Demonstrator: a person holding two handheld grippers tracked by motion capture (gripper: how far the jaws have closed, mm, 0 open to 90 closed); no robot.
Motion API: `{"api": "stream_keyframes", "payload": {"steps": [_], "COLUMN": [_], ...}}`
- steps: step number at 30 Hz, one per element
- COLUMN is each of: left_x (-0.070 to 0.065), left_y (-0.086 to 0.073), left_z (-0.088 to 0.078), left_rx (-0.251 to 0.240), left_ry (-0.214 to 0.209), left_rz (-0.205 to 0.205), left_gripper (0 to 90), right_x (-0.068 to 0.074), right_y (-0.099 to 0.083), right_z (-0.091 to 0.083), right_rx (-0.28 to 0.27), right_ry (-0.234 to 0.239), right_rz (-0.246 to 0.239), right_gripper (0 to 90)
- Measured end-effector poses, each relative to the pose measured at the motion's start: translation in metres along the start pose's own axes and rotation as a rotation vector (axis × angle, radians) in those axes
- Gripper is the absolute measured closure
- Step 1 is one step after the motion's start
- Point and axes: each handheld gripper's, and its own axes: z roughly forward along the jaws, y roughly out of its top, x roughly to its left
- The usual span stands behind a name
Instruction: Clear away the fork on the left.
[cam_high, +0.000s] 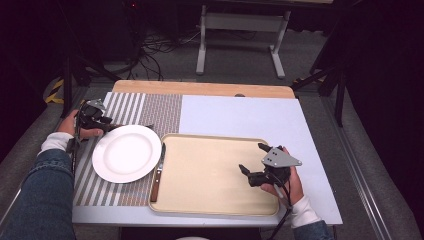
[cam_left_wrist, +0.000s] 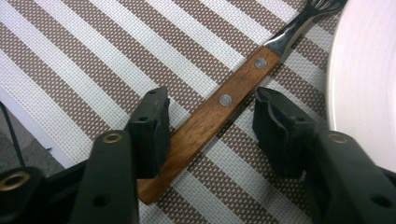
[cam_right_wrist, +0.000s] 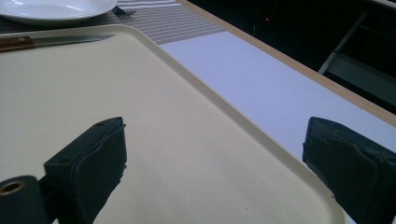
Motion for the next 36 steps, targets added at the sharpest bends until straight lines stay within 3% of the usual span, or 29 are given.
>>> {"api": "stream_keyframes", "payload": {"steps": [4, 8, 11, 13, 17, 19, 23, 27, 36], "left_x": [0.0, -0.001, 0.001, 0.001, 0.001, 0.001, -0.001, -0.003, -0.009], "left_y": [0.0, 0.0, -0.001, -0.001, 0.0, 0.002, 0.008, 0.011, 0.015], "left_z": [-0.002, -0.005, -0.006, -0.005, 0.0, 0.003, 0.009, 0.016, 0.019], "left_rx": [0.005, 0.03, 0.031, 0.025, -0.029, -0.038, -0.064, -0.106, -0.117], "left_ry": [0.008, 0.069, 0.072, 0.089, 0.07, 0.09, 0.082, 0.062, 0.088], "left_rz": [0.0, 0.006, -0.01, -0.019, -0.054, -0.053, -0.052, -0.083, -0.062], "left_gripper": [59.6, 66.6, 71.7, 73.0, 72.1, 70.0, 67.2, 67.5, 76.7], "right_x": [0.001, 0.001, 0.001, 0.001, 0.001, 0.001, 0.0, 0.0, 0.001], "right_y": [0.001, 0.001, 0.0, 0.0, -0.001, -0.001, -0.002, -0.002, -0.003], "right_z": [-0.001, -0.001, -0.001, 0.0, 0.001, 0.002, 0.002, 0.003, 0.004], "right_rx": [-0.012, -0.012, -0.009, -0.002, 0.001, 0.001, 0.0, -0.001, 0.001], "right_ry": [-0.005, -0.007, -0.004, 0.001, 0.008, 0.012, 0.013, 0.017, 0.028], "right_rz": [-0.006, -0.004, -0.003, 0.003, 0.004, 0.004, 0.014, 0.016, 0.018], "right_gripper": [7.6, 7.6, 7.6, 7.5, 7.3, 7.3, 7.2, 7.0, 7.0]}}
